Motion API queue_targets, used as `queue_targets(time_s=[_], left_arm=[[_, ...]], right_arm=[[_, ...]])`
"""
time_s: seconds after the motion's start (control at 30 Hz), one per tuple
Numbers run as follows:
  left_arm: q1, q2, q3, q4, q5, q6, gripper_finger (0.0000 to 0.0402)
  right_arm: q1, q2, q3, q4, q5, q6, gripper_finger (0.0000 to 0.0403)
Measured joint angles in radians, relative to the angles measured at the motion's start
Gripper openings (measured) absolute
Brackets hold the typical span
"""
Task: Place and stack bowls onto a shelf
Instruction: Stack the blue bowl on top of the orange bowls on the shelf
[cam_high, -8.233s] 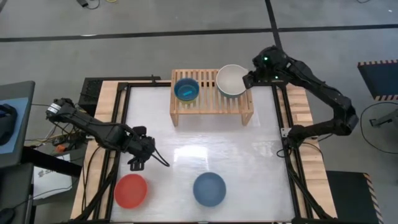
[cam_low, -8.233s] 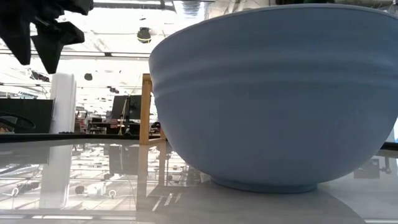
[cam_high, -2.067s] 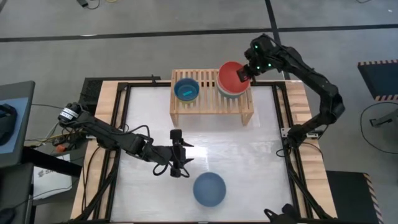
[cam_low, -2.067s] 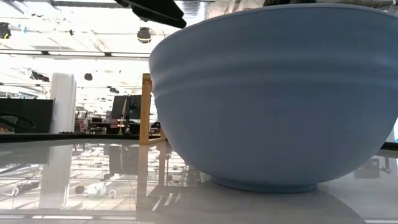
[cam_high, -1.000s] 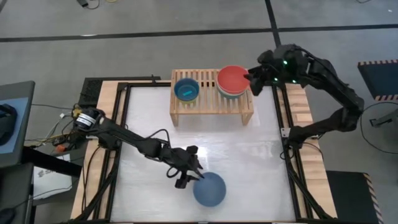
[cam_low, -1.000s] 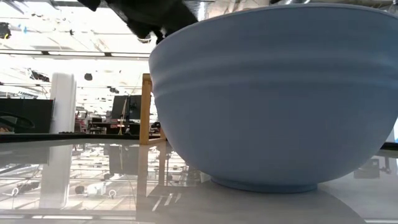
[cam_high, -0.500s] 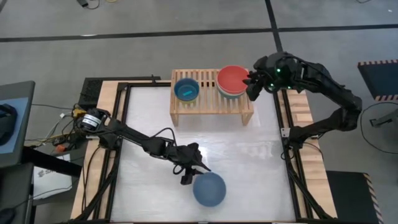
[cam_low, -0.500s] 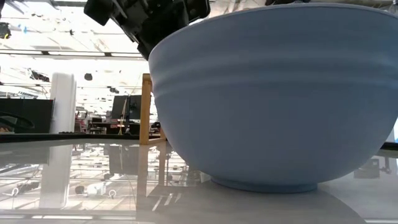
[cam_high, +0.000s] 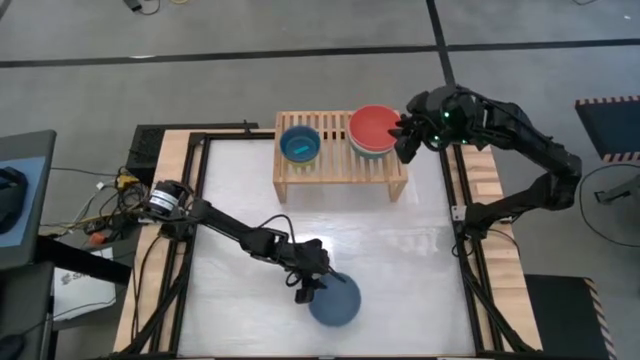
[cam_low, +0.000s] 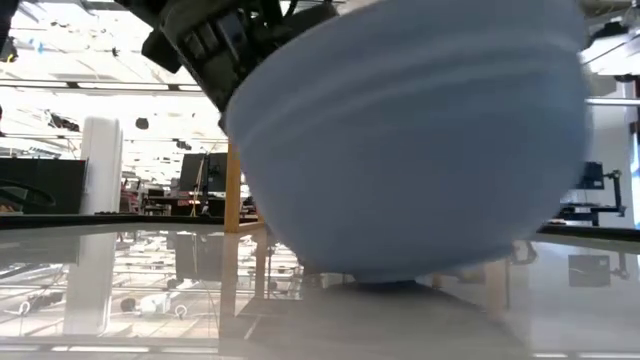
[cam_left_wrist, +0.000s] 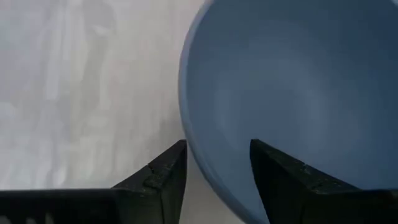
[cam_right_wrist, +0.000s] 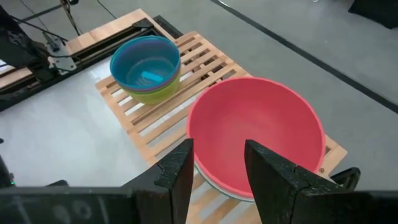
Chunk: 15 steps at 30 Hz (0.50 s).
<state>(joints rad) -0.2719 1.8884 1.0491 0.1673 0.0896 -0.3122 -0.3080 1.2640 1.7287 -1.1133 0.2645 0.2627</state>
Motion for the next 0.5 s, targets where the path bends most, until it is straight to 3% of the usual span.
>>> queue_targets(time_s=[0.13,0.3,0.5], left_arm=[[0.012,-0.001,0.01,-0.068,-0.006,0.004,0.0123],[0.013,-0.013,0.059,-0.194,-0.052,0.048,0.0024],[-0.004,-0.015,0.133,-0.346,-0.162,0.087,0.0007]], right_arm=[[0.004,0.0,0.0,0.0,0.0,0.003,0.0169],[0.029,0.0,0.0,-0.006,0.0,0.027,0.0169],[0.151,-0.001,-0.014,-0.039,0.047,0.068,0.0169]])
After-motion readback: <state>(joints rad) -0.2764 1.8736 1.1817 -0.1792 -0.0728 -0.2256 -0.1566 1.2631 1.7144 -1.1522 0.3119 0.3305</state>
